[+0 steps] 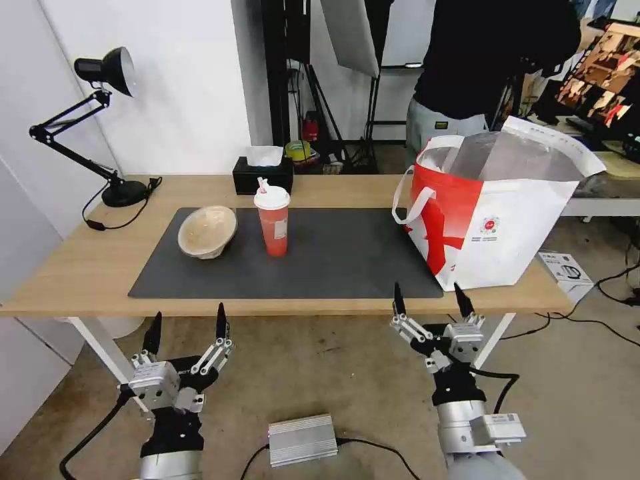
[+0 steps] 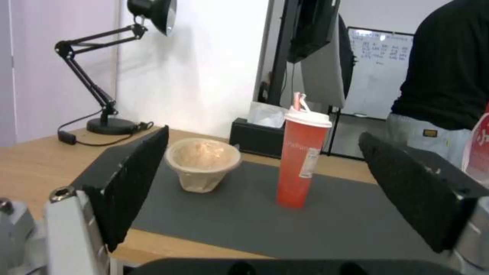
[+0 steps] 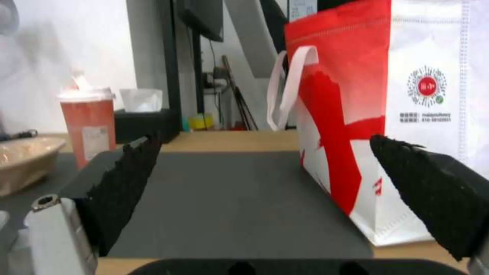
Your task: Pick up the trash from the table and place it into the takeout bag.
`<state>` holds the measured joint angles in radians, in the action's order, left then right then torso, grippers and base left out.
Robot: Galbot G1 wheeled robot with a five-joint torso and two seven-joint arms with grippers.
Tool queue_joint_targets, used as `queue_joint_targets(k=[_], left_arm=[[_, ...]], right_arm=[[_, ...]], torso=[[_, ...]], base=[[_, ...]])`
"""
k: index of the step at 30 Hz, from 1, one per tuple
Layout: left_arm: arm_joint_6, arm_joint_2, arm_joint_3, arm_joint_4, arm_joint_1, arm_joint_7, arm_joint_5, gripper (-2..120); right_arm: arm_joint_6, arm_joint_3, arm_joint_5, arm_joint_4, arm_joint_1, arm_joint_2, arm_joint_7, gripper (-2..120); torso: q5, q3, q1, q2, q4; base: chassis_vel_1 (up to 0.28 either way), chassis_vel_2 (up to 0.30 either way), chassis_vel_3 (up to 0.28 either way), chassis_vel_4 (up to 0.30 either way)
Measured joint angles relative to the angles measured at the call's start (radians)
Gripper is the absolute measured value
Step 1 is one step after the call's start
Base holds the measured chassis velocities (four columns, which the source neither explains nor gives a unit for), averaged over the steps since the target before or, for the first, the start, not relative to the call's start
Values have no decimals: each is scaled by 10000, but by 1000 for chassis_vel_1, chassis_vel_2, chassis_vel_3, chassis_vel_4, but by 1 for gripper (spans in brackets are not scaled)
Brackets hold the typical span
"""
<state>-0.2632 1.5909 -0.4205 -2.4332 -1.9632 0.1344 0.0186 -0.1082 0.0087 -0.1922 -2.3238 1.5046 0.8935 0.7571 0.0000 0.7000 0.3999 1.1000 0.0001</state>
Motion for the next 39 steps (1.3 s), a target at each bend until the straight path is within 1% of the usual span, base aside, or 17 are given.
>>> queue_joint_targets(k=[7,12,18,21,24,39], left_arm=[[-1,-43,-55,27,90,9,54,100],[-1,-46,-59,29,112,12,61,100],[-1,-32,-62,29,116,12,61,100],[-11,-19,-76,20,93,-1,52,100],[-147,-8,-105,10,45,-148,-30,100],[-196,-3,-134,45,45,-166,-61,100]], right_arm=[[356,-108,139,8,557,130,124,100],[388,-186,351,3,889,181,132,100],[393,-204,336,28,925,204,142,100],[342,-230,204,29,895,184,161,100],[259,-213,334,55,871,214,158,100],[-70,-229,672,336,716,449,-58,100]], torso=[[0,0,0,0,-1],[0,0,0,0,-1],[0,0,0,0,-1],[0,0,0,0,-1],[0,0,0,-1,-1],[0,0,0,-1,-1]], base=[[0,0,0,0],[0,0,0,0],[0,0,0,0],[0,0,0,0],[0,0,0,0],[0,0,0,0]])
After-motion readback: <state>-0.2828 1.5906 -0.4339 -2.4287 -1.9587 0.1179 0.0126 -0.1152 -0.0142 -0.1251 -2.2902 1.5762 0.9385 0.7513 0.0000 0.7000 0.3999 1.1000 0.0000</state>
